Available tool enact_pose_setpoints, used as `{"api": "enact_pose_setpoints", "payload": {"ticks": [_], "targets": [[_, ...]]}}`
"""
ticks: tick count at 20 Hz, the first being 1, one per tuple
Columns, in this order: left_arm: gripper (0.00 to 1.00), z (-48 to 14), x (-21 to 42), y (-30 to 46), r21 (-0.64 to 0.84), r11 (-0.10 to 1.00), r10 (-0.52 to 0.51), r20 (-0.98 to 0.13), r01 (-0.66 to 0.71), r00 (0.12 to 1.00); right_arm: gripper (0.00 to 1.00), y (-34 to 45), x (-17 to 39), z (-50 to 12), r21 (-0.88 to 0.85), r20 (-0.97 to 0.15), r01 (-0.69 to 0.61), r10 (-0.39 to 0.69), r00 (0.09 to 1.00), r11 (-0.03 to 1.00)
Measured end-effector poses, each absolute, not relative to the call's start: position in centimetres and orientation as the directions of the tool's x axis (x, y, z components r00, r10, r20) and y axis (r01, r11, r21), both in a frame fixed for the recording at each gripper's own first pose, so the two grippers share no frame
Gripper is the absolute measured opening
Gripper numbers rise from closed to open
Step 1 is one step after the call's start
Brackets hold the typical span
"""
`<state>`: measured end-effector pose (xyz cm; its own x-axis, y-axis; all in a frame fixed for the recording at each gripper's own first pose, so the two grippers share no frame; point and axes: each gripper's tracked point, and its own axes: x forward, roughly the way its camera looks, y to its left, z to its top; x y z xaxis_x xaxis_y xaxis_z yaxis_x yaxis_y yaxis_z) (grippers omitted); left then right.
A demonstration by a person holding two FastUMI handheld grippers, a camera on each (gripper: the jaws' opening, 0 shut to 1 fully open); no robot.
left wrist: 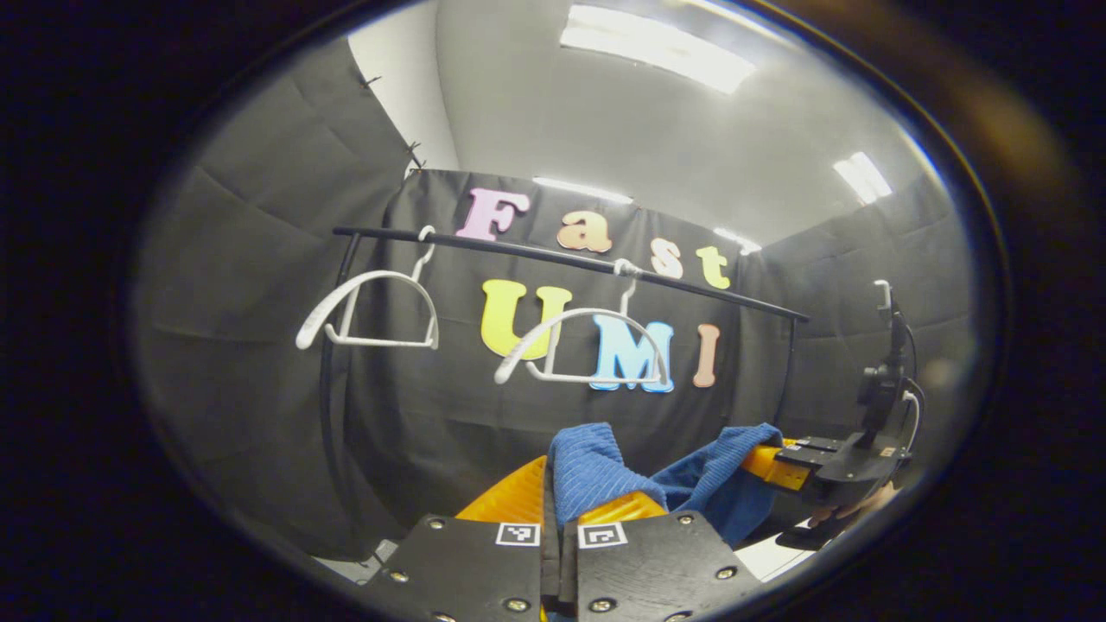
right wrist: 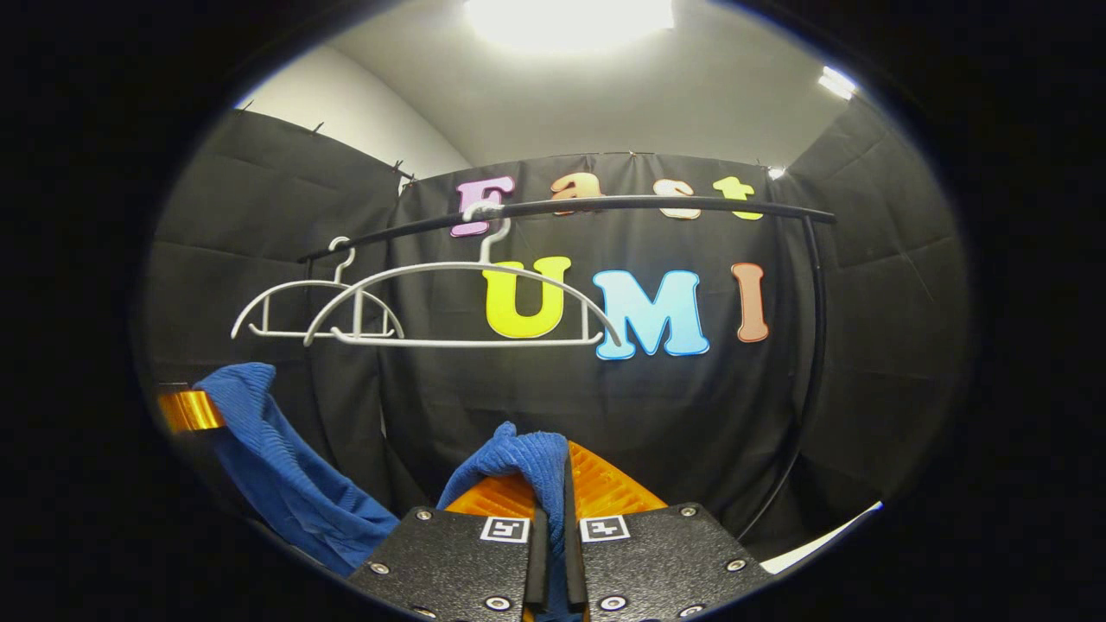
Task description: Grasp the clothes on the hanger with both hands and then place them into the laundry hamper below.
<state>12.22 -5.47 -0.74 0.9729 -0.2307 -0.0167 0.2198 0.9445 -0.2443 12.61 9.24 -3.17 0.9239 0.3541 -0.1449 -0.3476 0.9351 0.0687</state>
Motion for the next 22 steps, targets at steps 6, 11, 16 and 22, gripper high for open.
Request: {"api": "enact_pose_setpoints", "payload": {"ticks": [6, 11, 16, 22], "targets": [[0.01, -3.1, 9.5, -8.2, -0.300, 0.917, -0.289, -0.052, 0.261, 0.956, 0.07, 10.6, 7.8, -5.1, 0.077, -0.188, -0.389, 0.396, 0.899, 0.918], [0.01, -8.0, 7.6, -9.3, -0.316, 0.917, -0.297, -0.133, 0.243, 0.946, 0.07, 11.2, 4.7, -9.9, 0.104, -0.273, -0.415, 0.427, 0.862, 0.904], [0.01, -14.5, 6.2, -9.3, -0.301, 0.933, -0.277, -0.250, 0.197, 0.928, 0.07, 11.5, 2.5, -15.7, 0.108, -0.372, -0.421, 0.430, 0.823, 0.901], [0.01, -21.2, 5.2, -9.7, -0.268, 0.947, -0.273, -0.369, 0.179, 0.889, 0.07, 10.8, 1.5, -22.2, 0.075, -0.478, -0.414, 0.397, 0.783, 0.907]]}}
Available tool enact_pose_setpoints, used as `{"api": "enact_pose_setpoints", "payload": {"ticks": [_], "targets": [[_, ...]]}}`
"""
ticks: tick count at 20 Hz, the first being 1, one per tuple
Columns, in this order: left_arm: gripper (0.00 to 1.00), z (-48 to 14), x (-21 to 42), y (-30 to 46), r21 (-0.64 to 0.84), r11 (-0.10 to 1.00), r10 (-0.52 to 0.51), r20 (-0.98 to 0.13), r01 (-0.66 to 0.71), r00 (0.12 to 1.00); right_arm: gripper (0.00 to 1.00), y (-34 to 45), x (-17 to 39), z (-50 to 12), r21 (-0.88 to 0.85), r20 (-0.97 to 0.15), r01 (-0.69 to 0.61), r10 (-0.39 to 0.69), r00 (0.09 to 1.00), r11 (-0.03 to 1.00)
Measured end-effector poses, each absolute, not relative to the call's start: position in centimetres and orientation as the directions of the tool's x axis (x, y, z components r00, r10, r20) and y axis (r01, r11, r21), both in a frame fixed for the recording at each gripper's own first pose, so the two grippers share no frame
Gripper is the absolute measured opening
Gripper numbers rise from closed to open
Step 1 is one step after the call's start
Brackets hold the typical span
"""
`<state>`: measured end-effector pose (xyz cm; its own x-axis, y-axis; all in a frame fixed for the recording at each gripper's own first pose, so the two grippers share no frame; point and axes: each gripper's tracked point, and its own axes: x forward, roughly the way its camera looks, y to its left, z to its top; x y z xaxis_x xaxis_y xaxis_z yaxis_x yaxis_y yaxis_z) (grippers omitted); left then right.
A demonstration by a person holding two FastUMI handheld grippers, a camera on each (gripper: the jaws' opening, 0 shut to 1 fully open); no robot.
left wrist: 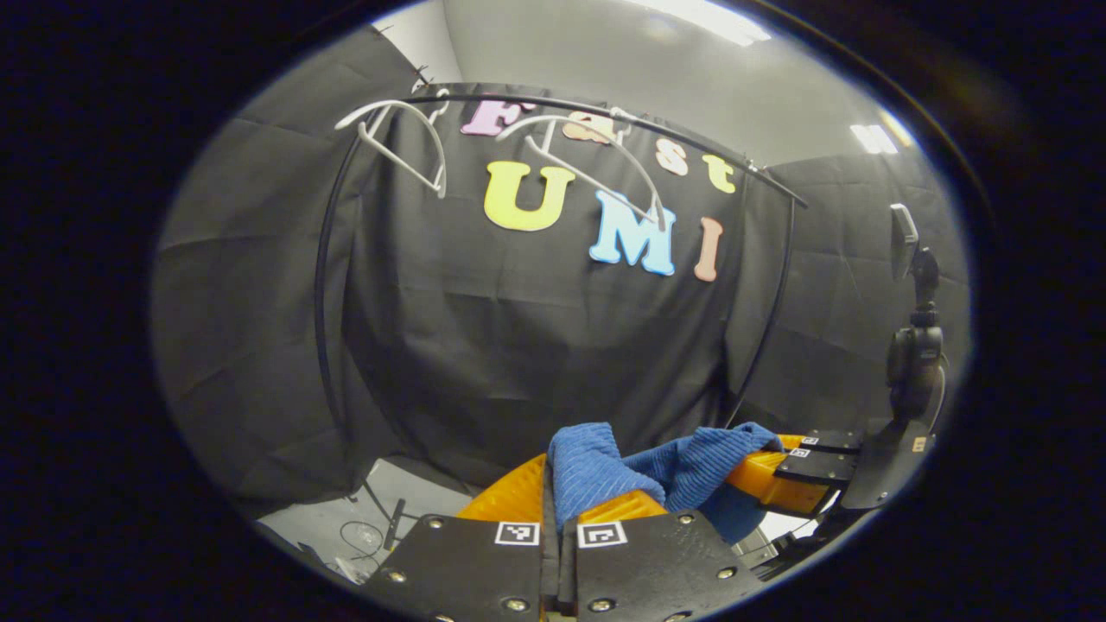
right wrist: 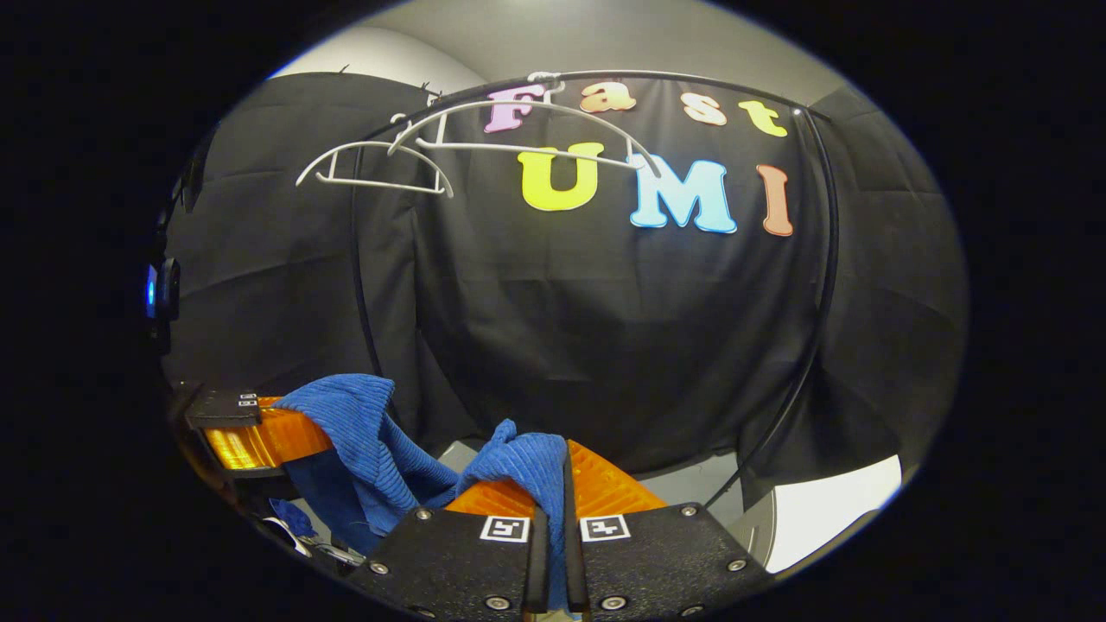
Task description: Grasp the clothes on the hanger with both hands and then place them into the laundry hamper below.
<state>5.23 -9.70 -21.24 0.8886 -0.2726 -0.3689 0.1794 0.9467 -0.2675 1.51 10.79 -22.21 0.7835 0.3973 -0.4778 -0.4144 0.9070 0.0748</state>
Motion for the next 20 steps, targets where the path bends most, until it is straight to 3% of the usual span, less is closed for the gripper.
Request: {"api": "enact_pose_setpoints", "payload": {"ticks": [1, 3, 9, 10, 12, 17, 19, 20], "targets": [[0.06, -22.2, 5.5, -9.8, -0.270, 0.947, -0.275, -0.388, 0.177, 0.880, 0.06, 10.5, 1.3, -23.2, 0.066, -0.497, -0.413, 0.389, 0.776, 0.908], [0.01, -24.5, 4.5, -10.1, -0.265, 0.950, -0.270, -0.434, 0.165, 0.859, 0.07, 10.0, 0.7, -25.1, 0.046, -0.539, -0.411, 0.368, 0.757, 0.911], [0.06, -31.4, 2.6, -10.4, -0.262, 0.957, -0.259, -0.565, 0.127, 0.783, 0.09, 8.5, -1.2, -30.1, 0.019, -0.645, -0.395, 0.313, 0.697, 0.918], [0.01, -32.5, 2.2, -10.4, -0.257, 0.959, -0.255, -0.585, 0.123, 0.770, 0.09, 8.2, -1.5, -30.8, 0.016, -0.659, -0.395, 0.307, 0.686, 0.918], [0.05, -34.6, 1.3, -10.3, -0.240, 0.964, -0.246, -0.628, 0.117, 0.739, 0.11, 8.0, -1.9, -32.2, 0.008, -0.694, -0.398, 0.292, 0.659, 0.917], [0.02, -38.5, -1.3, -10.0, -0.218, 0.972, -0.223, -0.717, 0.091, 0.660, 0.16, 7.7, -3.5, -34.8, 0.000, -0.743, -0.411, 0.275, 0.610, 0.912], [0.06, -39.7, -2.4, -9.7, -0.202, 0.977, -0.201, -0.748, 0.072, 0.632, 0.19, 7.9, -3.5, -34.5, 0.005, -0.733, -0.417, 0.287, 0.616, 0.909], [0.13, -40.0, -2.6, -9.3, -0.191, 0.980, -0.185, -0.756, 0.059, 0.628, 0.27, 7.9, -3.4, -34.4, 0.001, -0.730, -0.419, 0.287, 0.620, 0.908]]}}
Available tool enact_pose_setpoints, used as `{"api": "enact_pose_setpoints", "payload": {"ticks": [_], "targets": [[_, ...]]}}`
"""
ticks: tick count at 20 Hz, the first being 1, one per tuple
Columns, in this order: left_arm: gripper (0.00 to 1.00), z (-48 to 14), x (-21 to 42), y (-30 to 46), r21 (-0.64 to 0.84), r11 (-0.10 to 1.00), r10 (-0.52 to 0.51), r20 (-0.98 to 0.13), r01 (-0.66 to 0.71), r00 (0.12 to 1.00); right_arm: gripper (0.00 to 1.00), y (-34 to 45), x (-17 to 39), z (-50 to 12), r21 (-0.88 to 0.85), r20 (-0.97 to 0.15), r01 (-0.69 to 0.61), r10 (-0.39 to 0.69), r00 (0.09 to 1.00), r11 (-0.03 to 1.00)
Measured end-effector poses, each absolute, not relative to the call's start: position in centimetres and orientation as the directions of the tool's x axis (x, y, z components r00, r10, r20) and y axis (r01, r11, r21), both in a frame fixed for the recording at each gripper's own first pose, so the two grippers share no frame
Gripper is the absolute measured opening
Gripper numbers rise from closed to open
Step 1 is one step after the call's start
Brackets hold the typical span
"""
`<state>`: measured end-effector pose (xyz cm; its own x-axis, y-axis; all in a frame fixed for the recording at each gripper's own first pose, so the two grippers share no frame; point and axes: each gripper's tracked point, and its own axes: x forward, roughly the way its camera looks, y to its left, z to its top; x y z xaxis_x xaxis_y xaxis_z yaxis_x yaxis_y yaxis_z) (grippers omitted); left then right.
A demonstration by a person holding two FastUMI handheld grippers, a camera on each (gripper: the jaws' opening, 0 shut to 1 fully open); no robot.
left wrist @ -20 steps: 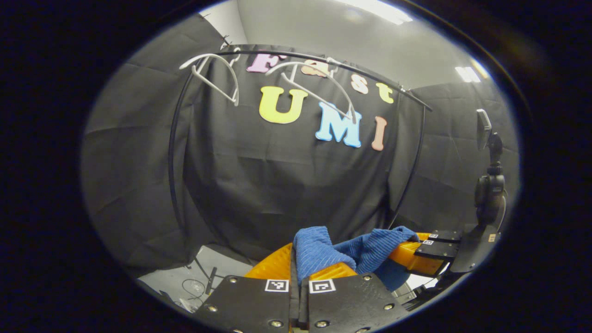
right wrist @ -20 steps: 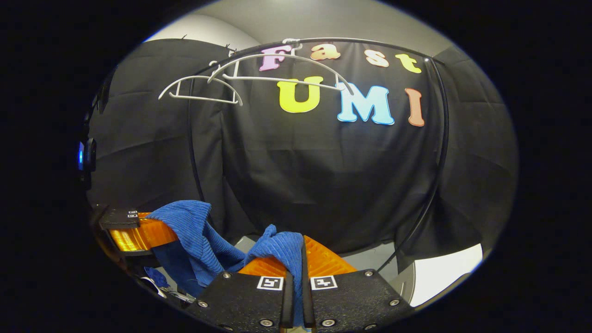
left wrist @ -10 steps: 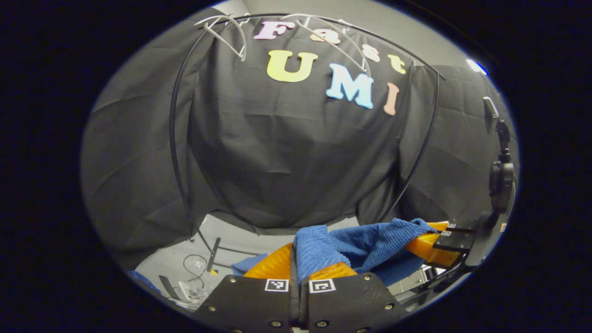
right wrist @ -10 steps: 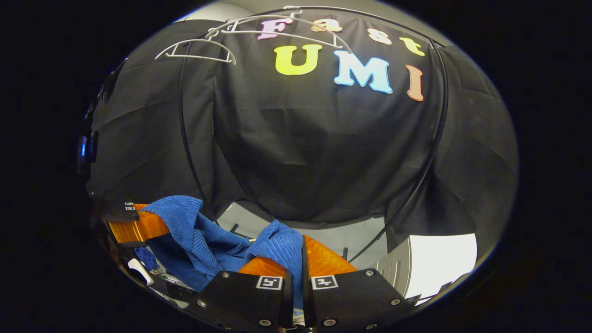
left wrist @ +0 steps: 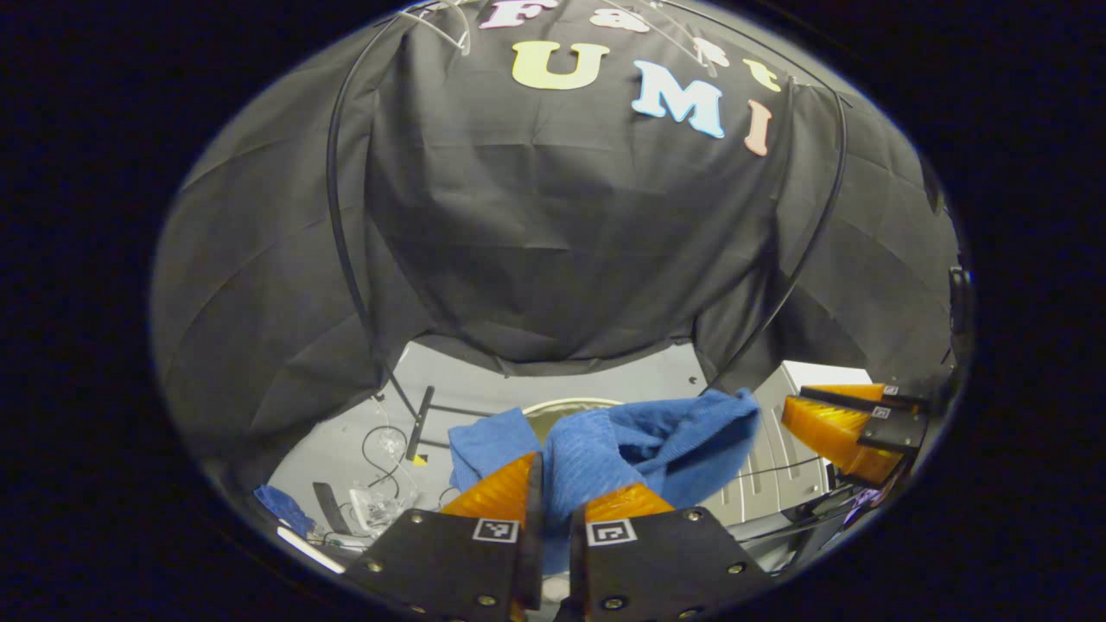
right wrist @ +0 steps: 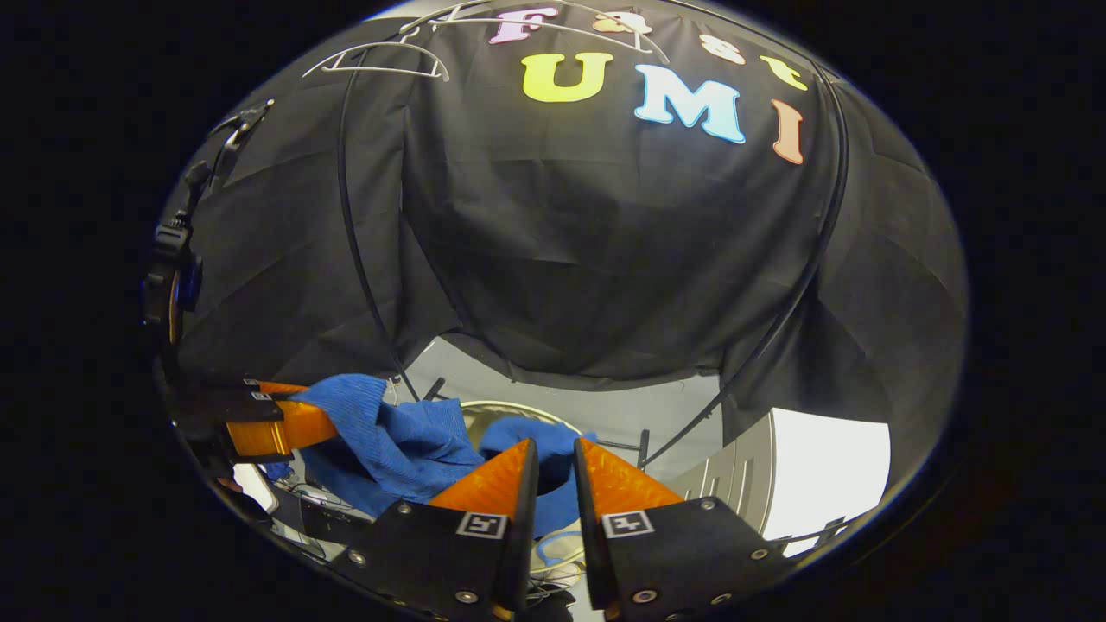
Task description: Grasp the clothes on the hanger with both hands and then place them into the laundry hamper below.
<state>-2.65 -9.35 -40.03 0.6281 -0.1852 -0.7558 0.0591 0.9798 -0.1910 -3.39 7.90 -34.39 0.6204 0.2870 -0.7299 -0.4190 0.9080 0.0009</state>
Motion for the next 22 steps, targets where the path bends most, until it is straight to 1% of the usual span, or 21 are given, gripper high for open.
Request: {"api": "enact_pose_setpoints", "payload": {"ticks": [1, 2, 3, 4, 5, 6, 8, 10, 14, 19, 22], "targets": [[0.16, -40.3, -2.8, -9.4, -0.199, 0.979, -0.188, -0.756, 0.054, 0.627, 0.31, 8.0, -3.3, -34.3, 0.001, -0.729, -0.421, 0.289, 0.621, 0.907], [0.31, -39.8, -2.7, -9.2, -0.200, 0.978, -0.185, -0.747, 0.049, 0.638, 0.45, 8.0, -3.4, -34.5, 0.003, -0.730, -0.419, 0.288, 0.619, 0.908], [0.46, -39.3, -2.3, -8.9, -0.197, 0.979, -0.178, -0.740, 0.045, 0.648, 0.52, 8.0, -3.4, -34.6, 0.006, -0.731, -0.415, 0.287, 0.619, 0.910], [0.61, -38.9, -2.0, -8.7, -0.189, 0.981, -0.169, -0.736, 0.040, 0.656, 0.63, 8.1, -3.5, -34.6, 0.009, -0.730, -0.409, 0.286, 0.621, 0.913], [0.76, -38.7, -2.2, -8.4, -0.177, 0.984, -0.155, -0.732, 0.035, 0.664, 0.69, 8.2, -3.5, -34.5, 0.012, -0.727, -0.404, 0.285, 0.624, 0.915], [0.91, -38.3, -2.1, -8.1, -0.166, 0.985, -0.146, -0.727, 0.034, 0.671, 0.80, 8.3, -3.5, -34.4, 0.011, -0.723, -0.400, 0.284, 0.630, 0.916], [0.91, -37.0, -1.6, -7.5, -0.140, 0.989, -0.127, -0.706, 0.039, 0.697, 0.89, 8.5, -3.2, -33.6, 0.008, -0.708, -0.394, 0.284, 0.647, 0.919], [0.91, -34.9, -0.6, -6.8, -0.113, 0.993, -0.110, -0.669, 0.046, 0.735, 0.94, 8.5, -2.6, -32.4, 0.006, -0.682, -0.387, 0.287, 0.673, 0.922], [0.91, -27.6, 2.3, -6.0, -0.090, 0.994, -0.095, -0.548, 0.054, 0.831, 0.94, 8.5, -0.7, -27.2, 0.012, -0.594, -0.360, 0.296, 0.748, 0.933], [0.91, -18.3, 5.5, -5.1, -0.073, 0.996, -0.071, -0.369, 0.048, 0.927, 0.94, 7.8, 1.6, -19.7, -0.008, -0.446, -0.334, 0.295, 0.845, 0.943], [0.96, -13.5, 5.9, -4.7, -0.082, 0.996, -0.068, -0.281, 0.047, 0.957, 0.94, 7.3, 2.1, -15.4, 0.005, -0.364, -0.313, 0.294, 0.884, 0.950]]}}
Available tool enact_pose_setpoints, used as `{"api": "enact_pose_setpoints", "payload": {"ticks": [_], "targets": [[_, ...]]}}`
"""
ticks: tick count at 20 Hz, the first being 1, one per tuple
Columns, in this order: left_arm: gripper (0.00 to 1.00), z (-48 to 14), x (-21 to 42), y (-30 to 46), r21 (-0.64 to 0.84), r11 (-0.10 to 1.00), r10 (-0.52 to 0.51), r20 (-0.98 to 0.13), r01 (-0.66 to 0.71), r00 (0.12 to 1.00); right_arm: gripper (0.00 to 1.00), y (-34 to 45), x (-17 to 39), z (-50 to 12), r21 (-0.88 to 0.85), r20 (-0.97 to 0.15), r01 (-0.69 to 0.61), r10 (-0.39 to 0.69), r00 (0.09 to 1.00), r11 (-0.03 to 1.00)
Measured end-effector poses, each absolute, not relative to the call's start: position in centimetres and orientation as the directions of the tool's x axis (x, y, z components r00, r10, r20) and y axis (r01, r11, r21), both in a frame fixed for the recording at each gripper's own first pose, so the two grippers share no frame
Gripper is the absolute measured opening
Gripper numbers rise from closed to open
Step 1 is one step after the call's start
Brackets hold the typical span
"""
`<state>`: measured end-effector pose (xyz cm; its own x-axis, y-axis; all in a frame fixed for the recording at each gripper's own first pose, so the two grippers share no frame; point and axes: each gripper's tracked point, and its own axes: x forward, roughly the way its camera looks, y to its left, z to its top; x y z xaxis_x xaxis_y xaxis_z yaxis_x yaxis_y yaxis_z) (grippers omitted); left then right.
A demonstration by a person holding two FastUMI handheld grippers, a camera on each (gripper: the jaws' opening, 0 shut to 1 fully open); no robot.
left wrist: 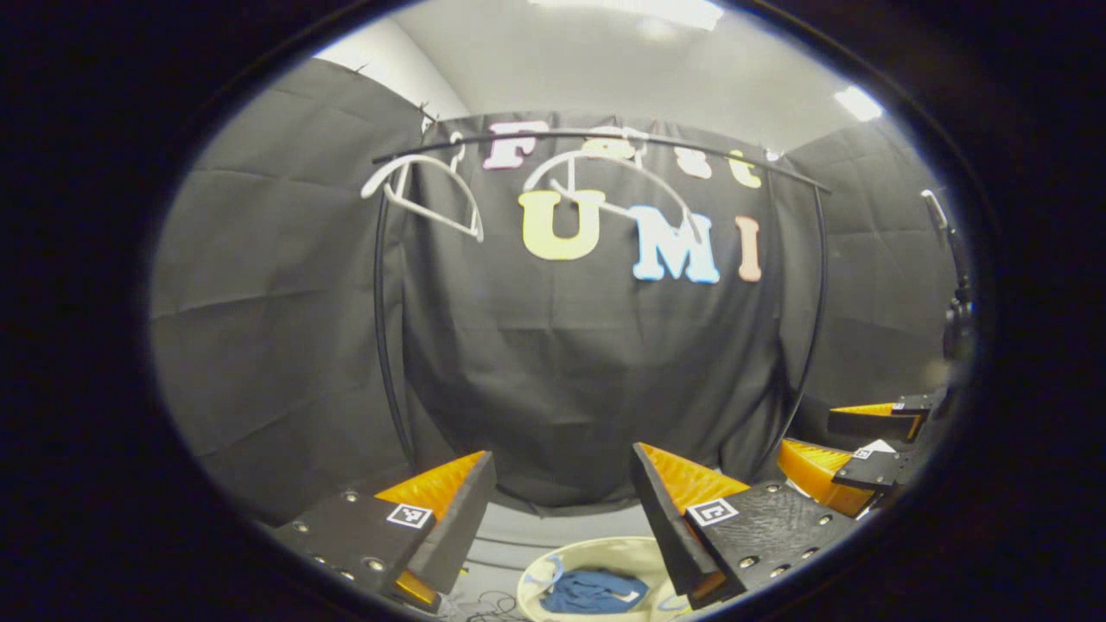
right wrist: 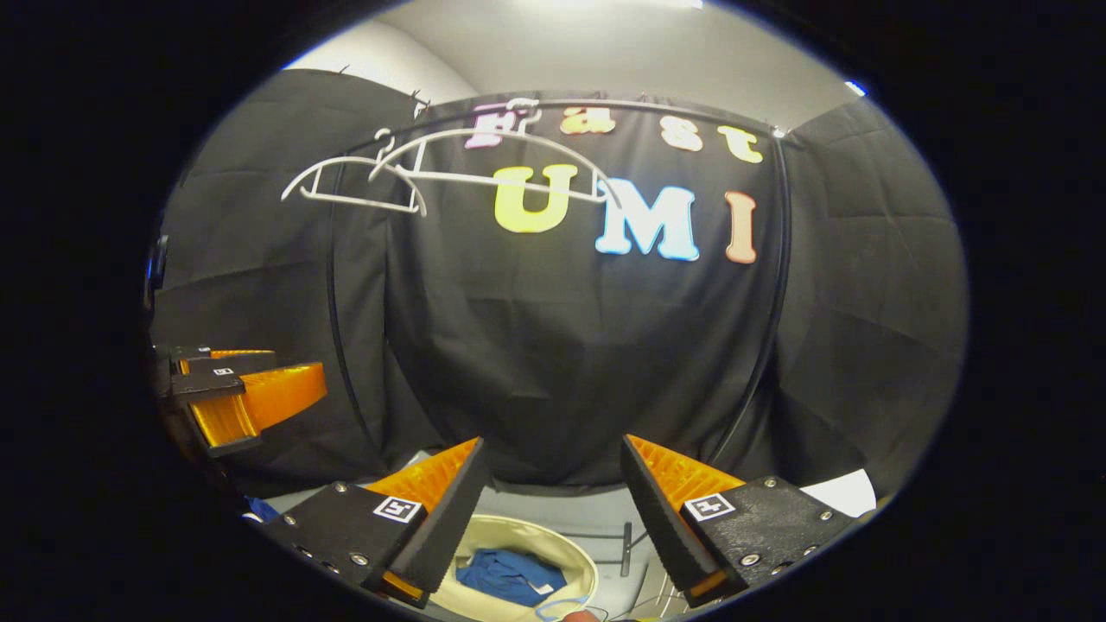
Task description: Grasp the clothes on the hanger with both hands and then place them into the laundry hamper below.
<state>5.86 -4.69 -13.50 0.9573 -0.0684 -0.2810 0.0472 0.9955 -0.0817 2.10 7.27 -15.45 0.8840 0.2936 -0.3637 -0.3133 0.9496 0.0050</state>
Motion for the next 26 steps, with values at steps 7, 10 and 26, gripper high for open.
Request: {"api": "enact_pose_setpoints", "payload": {"ticks": [7, 10, 26], "targets": [[0.95, -3.7, 6.0, -4.3, -0.094, 0.993, -0.082, -0.125, 0.070, 0.989, 0.94, 4.2, 3.3, -7.4, 0.011, -0.198, -0.241, 0.238, 0.951, 0.970], [0.95, -2.1, 5.8, -2.9, -0.062, 0.997, -0.056, -0.081, 0.051, 0.995, 0.94, 2.8, 3.3, -5.6, -0.012, -0.143, -0.212, 0.208, 0.968, 0.977], [0.84, 0.3, 2.5, -1.7, -0.042, 0.998, -0.041, 0.000, 0.041, 0.999, 0.94, 1.6, 2.0, -3.4, -0.003, -0.060, -0.164, 0.163, 0.985, 0.986]]}}
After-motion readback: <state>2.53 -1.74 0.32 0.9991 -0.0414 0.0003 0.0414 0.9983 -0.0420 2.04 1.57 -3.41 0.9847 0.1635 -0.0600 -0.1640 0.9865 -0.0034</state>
